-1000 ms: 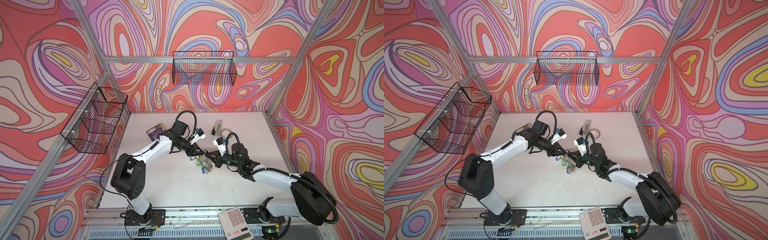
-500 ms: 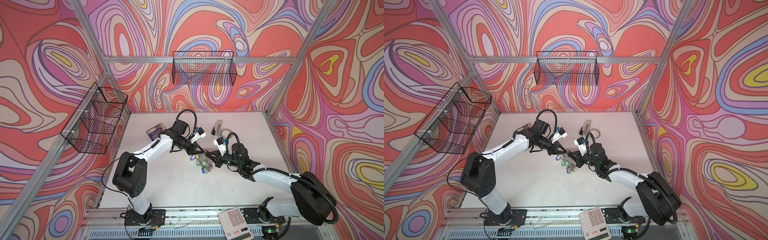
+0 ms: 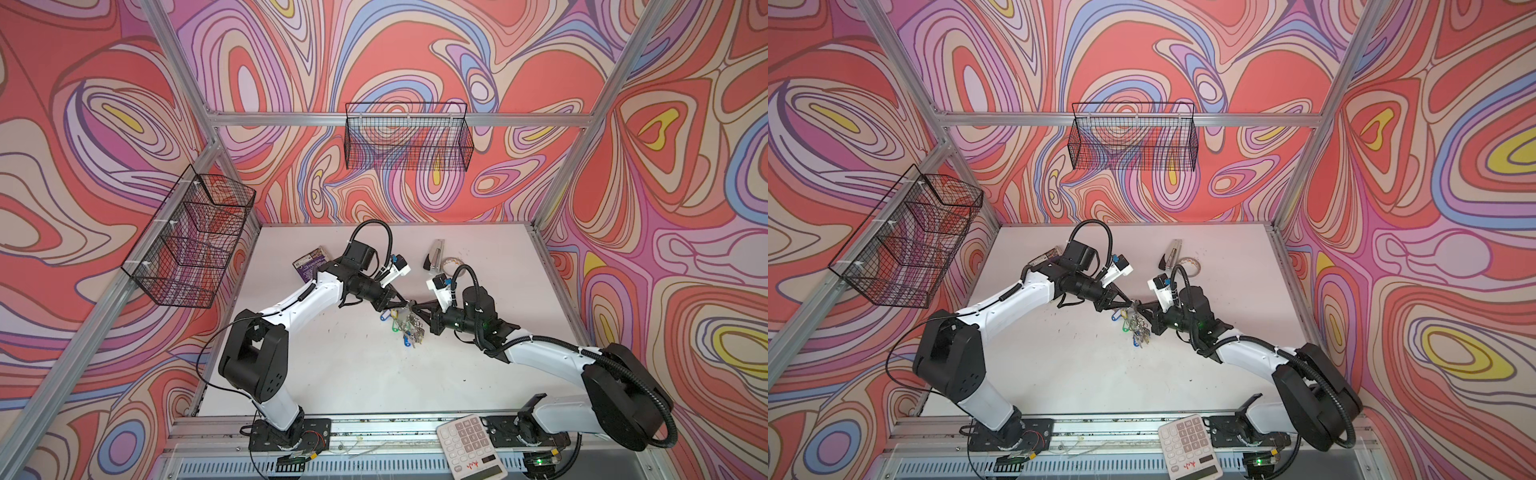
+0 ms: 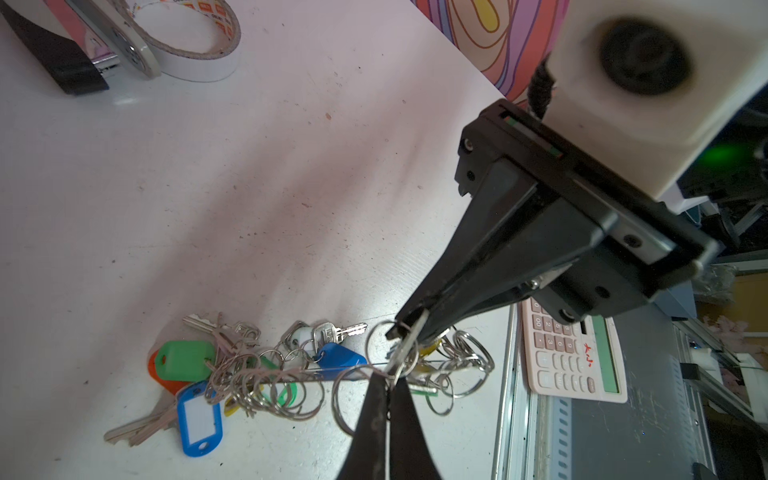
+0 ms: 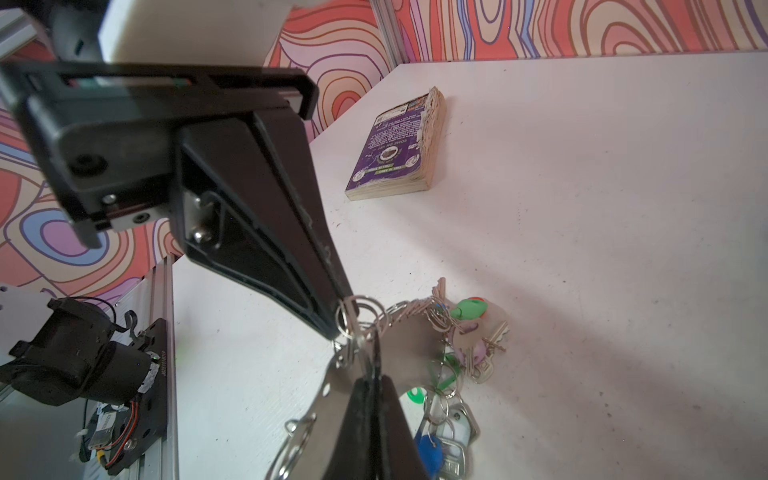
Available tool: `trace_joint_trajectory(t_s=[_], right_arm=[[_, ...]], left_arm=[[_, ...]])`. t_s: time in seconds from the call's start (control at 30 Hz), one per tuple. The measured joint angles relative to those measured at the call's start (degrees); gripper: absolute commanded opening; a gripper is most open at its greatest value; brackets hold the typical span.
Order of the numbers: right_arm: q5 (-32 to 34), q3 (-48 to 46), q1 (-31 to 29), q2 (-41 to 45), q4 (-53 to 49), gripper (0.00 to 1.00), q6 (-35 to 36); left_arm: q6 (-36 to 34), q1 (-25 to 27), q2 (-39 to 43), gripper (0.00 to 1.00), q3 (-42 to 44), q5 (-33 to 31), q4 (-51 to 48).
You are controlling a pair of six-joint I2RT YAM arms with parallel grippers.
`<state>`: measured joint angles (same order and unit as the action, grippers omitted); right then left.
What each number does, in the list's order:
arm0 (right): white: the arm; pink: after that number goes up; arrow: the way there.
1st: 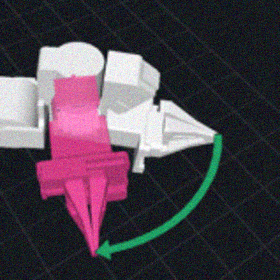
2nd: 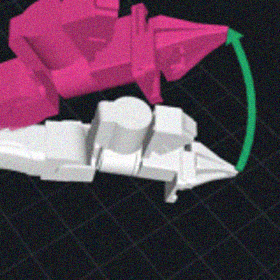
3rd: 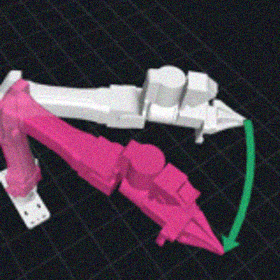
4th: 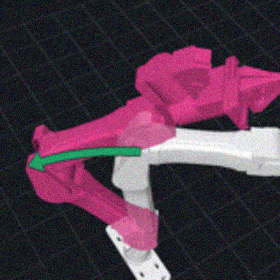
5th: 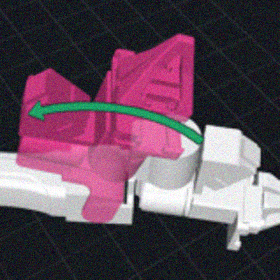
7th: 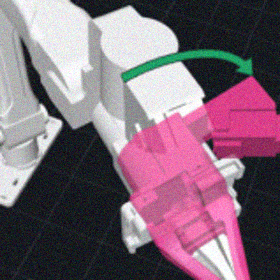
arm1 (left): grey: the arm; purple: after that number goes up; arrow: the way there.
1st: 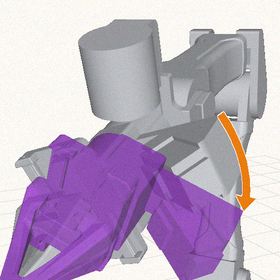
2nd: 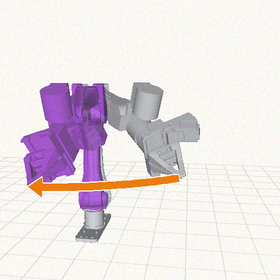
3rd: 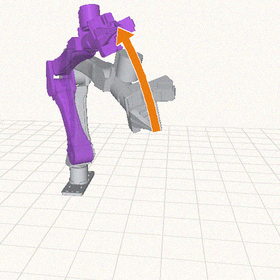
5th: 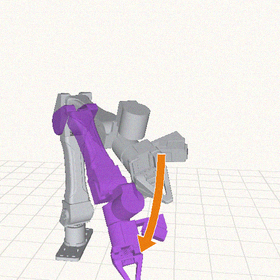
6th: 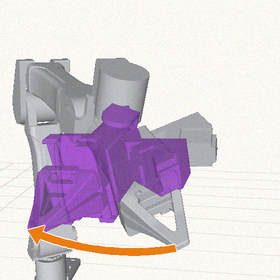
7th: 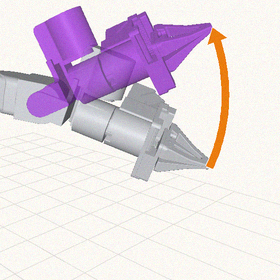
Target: Put the keys on the keyring
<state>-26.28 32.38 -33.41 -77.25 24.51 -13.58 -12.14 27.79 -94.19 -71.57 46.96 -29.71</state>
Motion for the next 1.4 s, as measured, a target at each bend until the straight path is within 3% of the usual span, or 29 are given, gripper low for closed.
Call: trace_joint_trajectory(t_s=[0.43, 1.03, 1.4], right_arm=[[2.2, 1.9, -1.3, 0.2, -1.8, 0.00, 0.6], [10.5, 2.2, -2.2, 2.2, -6.2, 0.00, 0.4], [10.4, 2.6, -2.3, 2.2, -5.7, 0.00, -0.2]], left_arm=[[5.3, 1.5, 8.7, 0.00, 6.3, -8.4, 6.2], [6.4, 2.3, 8.9, 0.00, 6.7, -11.5, 8.2], [10.4, 2.3, 12.2, 0.00, 10.1, -13.0, 13.4]])
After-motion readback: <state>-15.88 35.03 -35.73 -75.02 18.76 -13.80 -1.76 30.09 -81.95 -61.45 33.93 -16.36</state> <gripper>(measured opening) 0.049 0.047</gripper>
